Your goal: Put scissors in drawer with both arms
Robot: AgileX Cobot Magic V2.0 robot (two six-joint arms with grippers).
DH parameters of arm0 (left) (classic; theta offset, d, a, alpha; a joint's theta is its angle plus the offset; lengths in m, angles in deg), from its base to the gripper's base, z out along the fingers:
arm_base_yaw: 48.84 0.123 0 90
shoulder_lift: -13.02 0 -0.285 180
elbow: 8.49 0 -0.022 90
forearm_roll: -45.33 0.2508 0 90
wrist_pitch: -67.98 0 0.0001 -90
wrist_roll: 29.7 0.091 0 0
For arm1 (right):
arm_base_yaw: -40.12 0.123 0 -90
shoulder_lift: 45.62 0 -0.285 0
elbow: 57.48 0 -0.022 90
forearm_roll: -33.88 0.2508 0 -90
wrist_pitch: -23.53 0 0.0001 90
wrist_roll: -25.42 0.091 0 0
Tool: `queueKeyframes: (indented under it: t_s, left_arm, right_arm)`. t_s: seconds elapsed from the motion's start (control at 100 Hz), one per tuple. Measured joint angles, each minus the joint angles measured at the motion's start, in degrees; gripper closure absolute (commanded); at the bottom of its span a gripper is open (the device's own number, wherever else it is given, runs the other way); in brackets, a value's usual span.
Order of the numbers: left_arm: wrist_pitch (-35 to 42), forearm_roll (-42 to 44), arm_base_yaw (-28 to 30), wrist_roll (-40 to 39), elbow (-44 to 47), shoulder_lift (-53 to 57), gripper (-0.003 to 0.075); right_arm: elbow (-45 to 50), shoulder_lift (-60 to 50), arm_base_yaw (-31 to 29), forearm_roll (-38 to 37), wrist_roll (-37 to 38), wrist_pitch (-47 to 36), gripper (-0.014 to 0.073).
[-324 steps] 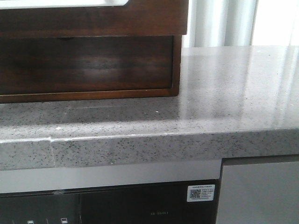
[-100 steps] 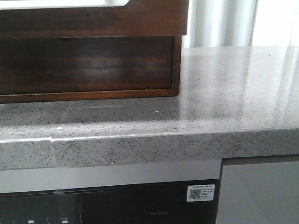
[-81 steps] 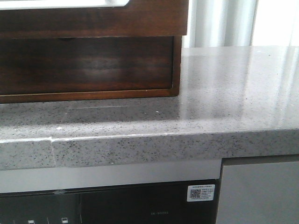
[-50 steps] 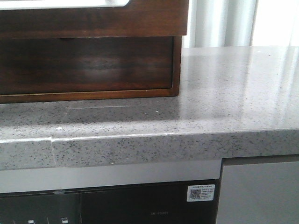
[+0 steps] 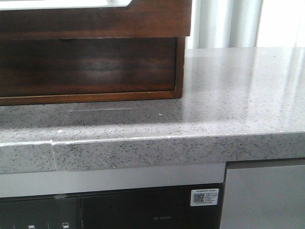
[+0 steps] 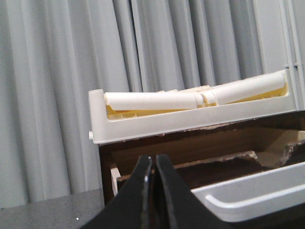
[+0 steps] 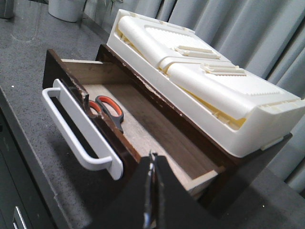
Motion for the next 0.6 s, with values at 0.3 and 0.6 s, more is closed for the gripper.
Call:
queueKeyframes:
  t_s: [0.3,0.6]
  left_arm:
    - [-0.1,-1.9,0.0,0.0,4.4,0.0,0.0739]
    - [-3.5,-1.9,0.0,0.0,4.6,0.0,0.074]
  right_arm:
    - [16.4,-15.1,0.0,0.1,0.0,-1.1,0.0658]
    - [27.6,-25.5,0.0,1.0,0.0,-1.1,0.0658]
